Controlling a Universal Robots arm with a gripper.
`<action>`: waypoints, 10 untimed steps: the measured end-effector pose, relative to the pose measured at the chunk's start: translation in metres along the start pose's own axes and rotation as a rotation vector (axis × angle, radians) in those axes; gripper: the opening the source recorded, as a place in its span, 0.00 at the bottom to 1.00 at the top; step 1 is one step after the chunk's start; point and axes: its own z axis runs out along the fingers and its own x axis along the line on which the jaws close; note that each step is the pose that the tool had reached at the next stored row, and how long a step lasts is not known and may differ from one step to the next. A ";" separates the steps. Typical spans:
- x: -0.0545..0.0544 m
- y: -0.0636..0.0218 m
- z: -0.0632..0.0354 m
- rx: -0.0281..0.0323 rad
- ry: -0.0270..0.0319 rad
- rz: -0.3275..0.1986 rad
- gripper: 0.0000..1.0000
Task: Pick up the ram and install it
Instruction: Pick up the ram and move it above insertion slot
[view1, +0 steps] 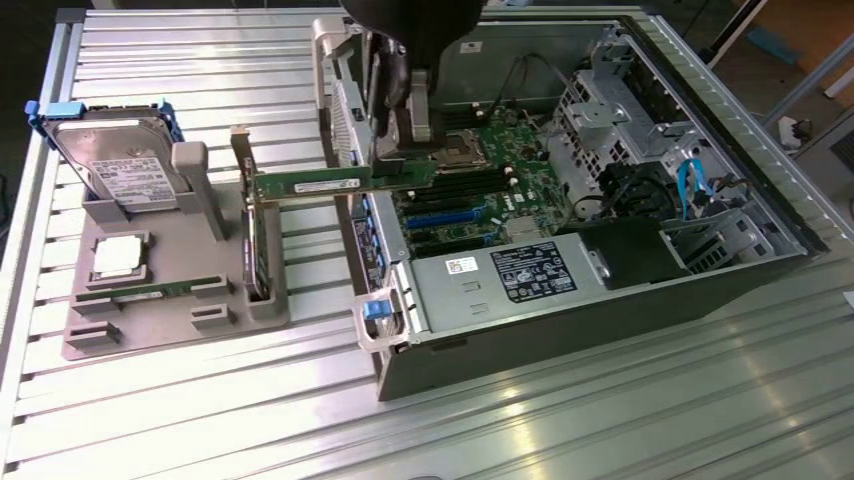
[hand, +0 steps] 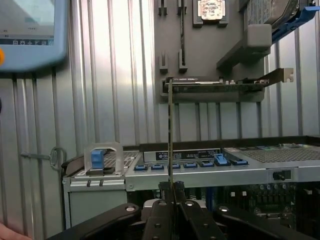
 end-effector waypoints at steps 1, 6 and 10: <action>0.000 -0.0040 -0.0001 -0.0001 0.0001 0.000 0.12; -0.001 -0.0176 -0.0003 -0.0001 0.0000 0.000 0.12; -0.002 -0.0329 -0.0006 -0.0001 0.0000 0.000 0.12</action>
